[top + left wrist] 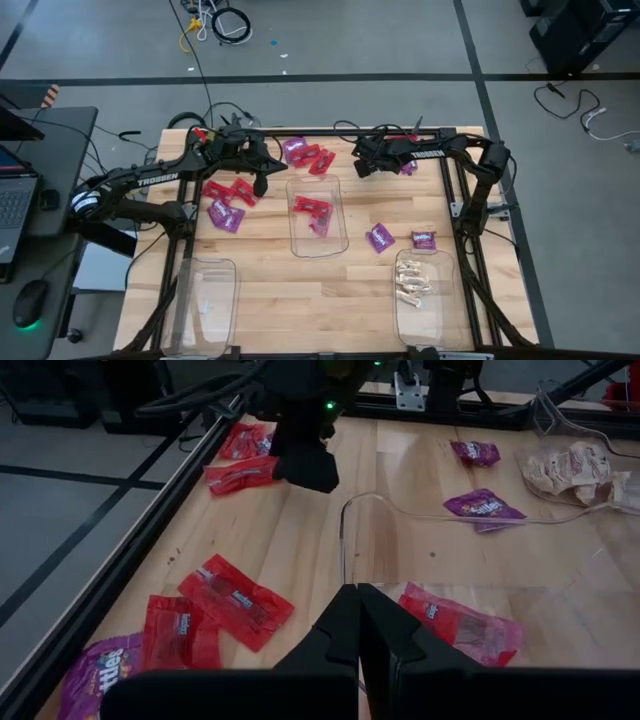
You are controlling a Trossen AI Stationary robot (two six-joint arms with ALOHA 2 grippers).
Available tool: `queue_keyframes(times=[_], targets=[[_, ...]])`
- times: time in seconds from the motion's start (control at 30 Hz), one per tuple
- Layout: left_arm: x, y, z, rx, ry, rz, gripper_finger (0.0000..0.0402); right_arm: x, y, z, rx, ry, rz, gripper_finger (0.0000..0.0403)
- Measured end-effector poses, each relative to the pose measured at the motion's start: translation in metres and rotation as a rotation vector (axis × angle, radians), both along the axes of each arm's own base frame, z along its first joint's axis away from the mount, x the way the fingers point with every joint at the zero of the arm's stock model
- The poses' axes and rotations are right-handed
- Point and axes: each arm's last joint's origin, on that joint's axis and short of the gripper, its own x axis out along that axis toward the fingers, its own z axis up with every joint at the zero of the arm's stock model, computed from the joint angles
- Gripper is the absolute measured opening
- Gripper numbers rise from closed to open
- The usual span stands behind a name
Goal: Sort candy
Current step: Put the red candy pack into the middle transparent bin
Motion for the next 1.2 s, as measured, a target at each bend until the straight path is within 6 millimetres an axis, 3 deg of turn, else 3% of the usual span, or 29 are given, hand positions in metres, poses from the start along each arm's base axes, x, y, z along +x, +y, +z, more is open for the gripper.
queue_keyframes(times=[0.4, 0.67, 0.9, 1.03, 1.2], targets=[[0.000, 0.000, 0.000, 0.000, 0.001, 0.000, 0.0000, 0.002, 0.002, 0.000, 0.020, -0.028, 0.006, 0.0146], [0.000, 0.000, 0.000, 0.000, 0.001, 0.000, 0.0000, 0.023, 0.008, 0.030, -0.005, -0.165, 0.018, 0.0201], [0.000, 0.000, 0.000, 0.002, 0.000, 0.000, 0.0000, 0.049, 0.011, 0.040, -0.226, -0.397, 0.011, 0.0238], [0.000, 0.000, 0.000, 0.003, 0.000, 0.000, 0.0000, 0.047, 0.004, 0.041, -0.313, -0.431, -0.045, 0.0224], [0.000, 0.000, 0.000, 0.009, 0.001, -0.003, 0.0000, 0.042, 0.002, 0.035, -0.289, -0.420, -0.069, 0.0184]])
